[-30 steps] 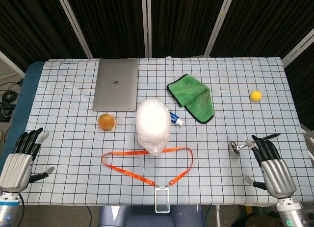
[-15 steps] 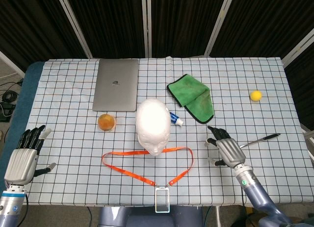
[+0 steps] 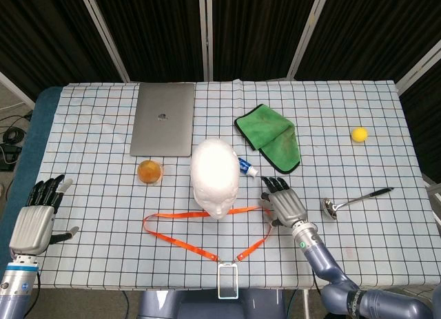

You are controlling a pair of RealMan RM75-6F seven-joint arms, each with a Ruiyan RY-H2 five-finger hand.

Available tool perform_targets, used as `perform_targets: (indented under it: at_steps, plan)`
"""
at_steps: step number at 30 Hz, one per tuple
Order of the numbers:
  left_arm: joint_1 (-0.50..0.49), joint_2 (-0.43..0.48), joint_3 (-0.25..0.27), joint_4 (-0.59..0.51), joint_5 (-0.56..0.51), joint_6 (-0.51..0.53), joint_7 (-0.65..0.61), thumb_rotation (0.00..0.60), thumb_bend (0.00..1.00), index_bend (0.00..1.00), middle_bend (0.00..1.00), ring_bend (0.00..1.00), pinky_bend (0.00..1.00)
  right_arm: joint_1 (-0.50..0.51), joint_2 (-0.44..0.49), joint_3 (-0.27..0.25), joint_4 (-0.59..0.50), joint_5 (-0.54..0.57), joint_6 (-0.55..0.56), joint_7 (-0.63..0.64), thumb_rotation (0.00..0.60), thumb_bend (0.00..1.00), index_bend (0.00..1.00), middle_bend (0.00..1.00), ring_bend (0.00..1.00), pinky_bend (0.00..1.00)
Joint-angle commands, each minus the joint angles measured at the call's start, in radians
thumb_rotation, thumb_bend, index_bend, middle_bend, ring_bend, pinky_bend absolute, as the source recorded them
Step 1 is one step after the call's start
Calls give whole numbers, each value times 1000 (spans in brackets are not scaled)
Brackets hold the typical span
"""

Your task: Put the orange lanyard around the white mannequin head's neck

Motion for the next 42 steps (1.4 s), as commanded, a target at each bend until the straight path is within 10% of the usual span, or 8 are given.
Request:
perform_targets:
  at_steps: [1,24,33,42]
  plan:
    - [-2,1,-2,-1,-3,0,-2,600,77,0,0,0,0,21,-29,-1,25,37,4,-40,600,271,482,0,0,0]
    - [-25,-18,2,6,-11,-27,19,600,88,0,0,0,0,48,-66,-32,77,59,22,-38,600,428,680,16,0,0]
    - [-156,-96,-37,-30,-64,-209,66,600,315,427,0,0,0,31,-11,-39,1,34,36,27,600,446,698,21,0,0]
    - [-300,-279,-96,17,-243,-347,249,600,397,472,0,0,0,32,25,-46,-32,34,40,40,600,457,701,22,0,0]
